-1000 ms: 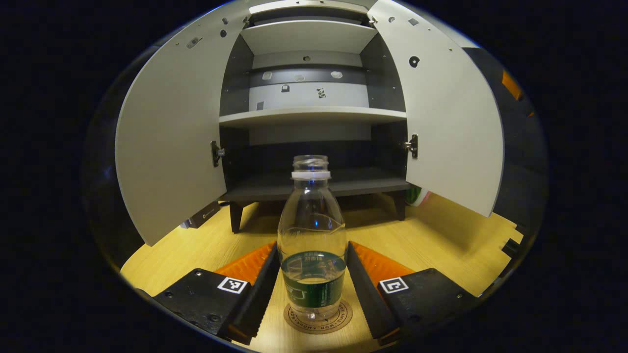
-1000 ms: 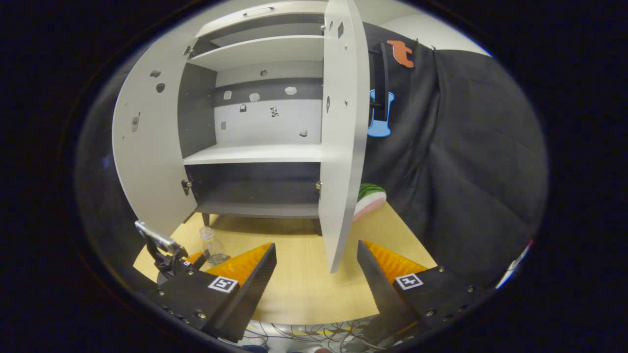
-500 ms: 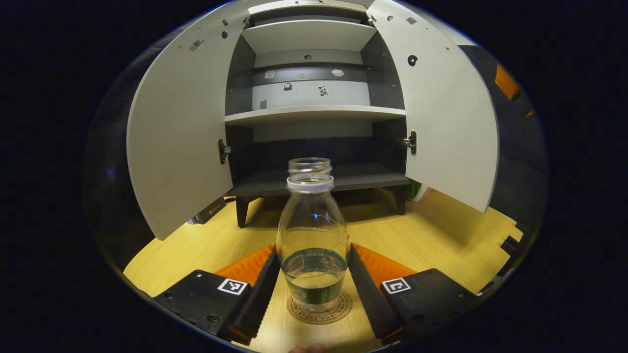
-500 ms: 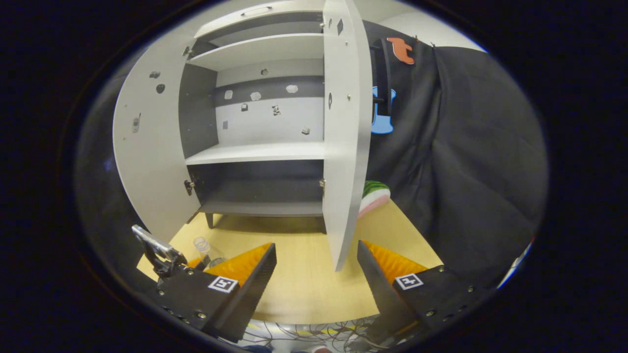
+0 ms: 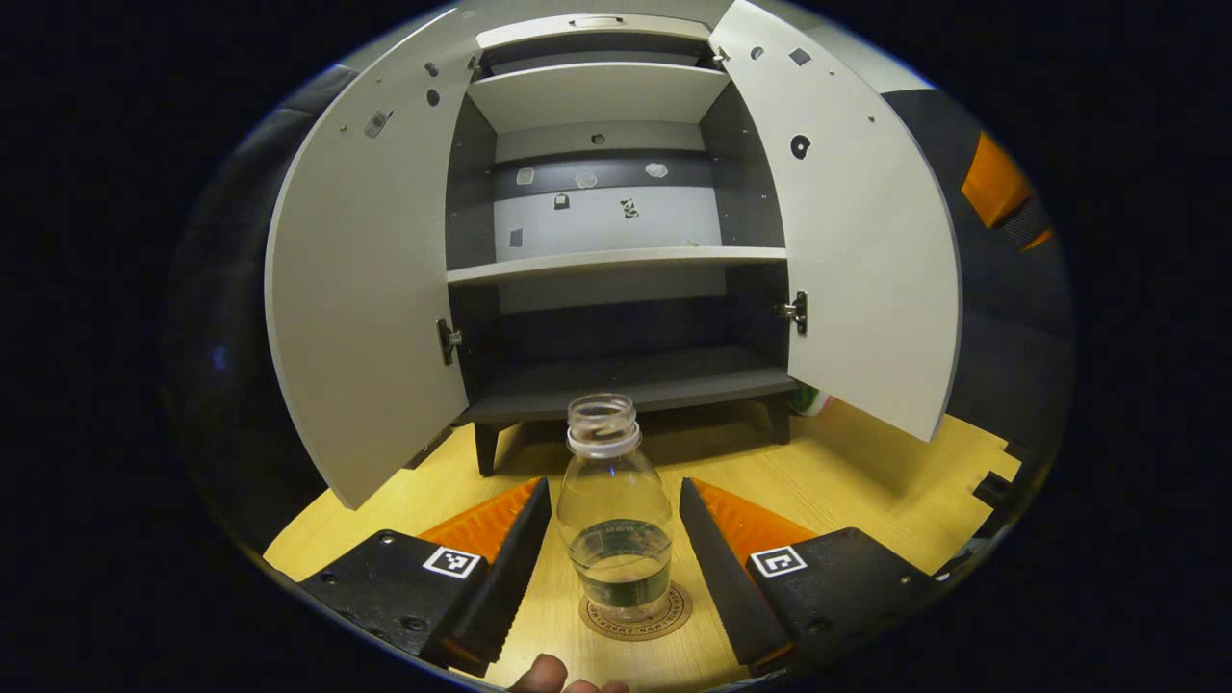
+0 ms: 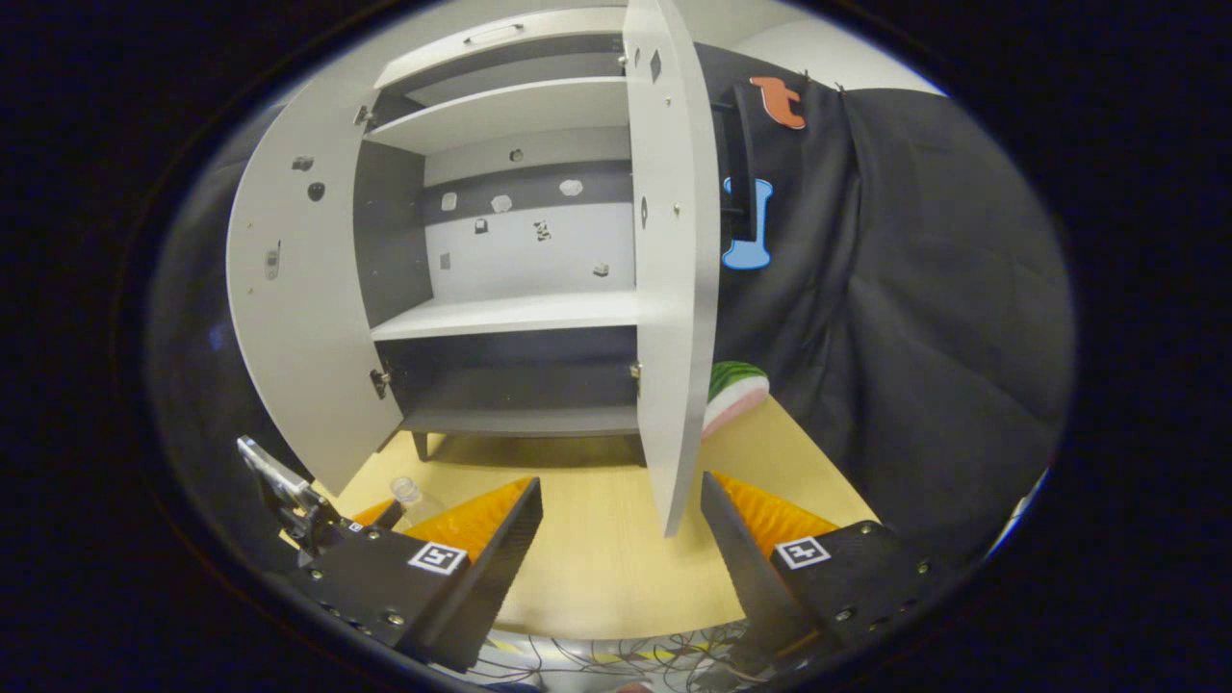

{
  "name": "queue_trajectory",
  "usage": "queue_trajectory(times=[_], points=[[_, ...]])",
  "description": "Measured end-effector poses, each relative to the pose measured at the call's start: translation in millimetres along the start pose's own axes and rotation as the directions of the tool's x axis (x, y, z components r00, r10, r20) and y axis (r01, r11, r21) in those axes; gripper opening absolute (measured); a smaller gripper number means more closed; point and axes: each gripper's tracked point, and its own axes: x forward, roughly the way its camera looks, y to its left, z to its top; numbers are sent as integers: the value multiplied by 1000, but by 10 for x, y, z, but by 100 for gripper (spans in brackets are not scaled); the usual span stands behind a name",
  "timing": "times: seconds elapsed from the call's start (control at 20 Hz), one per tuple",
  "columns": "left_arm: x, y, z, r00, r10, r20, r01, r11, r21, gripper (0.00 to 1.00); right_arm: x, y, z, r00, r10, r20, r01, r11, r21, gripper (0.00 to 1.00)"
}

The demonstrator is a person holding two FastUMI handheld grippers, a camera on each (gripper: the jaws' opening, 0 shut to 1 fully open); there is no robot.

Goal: Grasp the bottle in the cabinet with the left hand and place it on the coaster, then close the right door with the right hand and the left door with the left hand.

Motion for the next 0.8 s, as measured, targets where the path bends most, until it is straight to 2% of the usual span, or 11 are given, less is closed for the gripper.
queue_trajectory(times=[0.25,0.4,0.45,0.5,0.6,0.65,0.8], points=[[-260,23,583,998,-13,68,14,1000,-12,87,-145,-157,379,996,1,89,-4,1000,29,100],[-434,-23,1049,991,-40,127,41,999,-6,86,-244,-386,742,987,-8,159,-1,999,54,97],[-482,-30,1201,988,-44,145,44,999,3,86,-261,-482,879,983,-13,186,2,998,60,100],[-517,-14,1368,985,-45,167,43,999,11,86,-272,-576,1009,977,-17,210,4,998,64,98],[-587,5,1632,979,-41,200,40,999,10,86,-245,-742,1212,971,-24,238,8,998,66,100],[-605,16,1722,979,-38,202,38,999,2,86,-210,-827,1314,967,-28,251,11,998,69,97],[-638,83,1860,983,-16,183,20,1000,-19,86,-35,-969,1531,964,1,264,-24,996,85,100]])
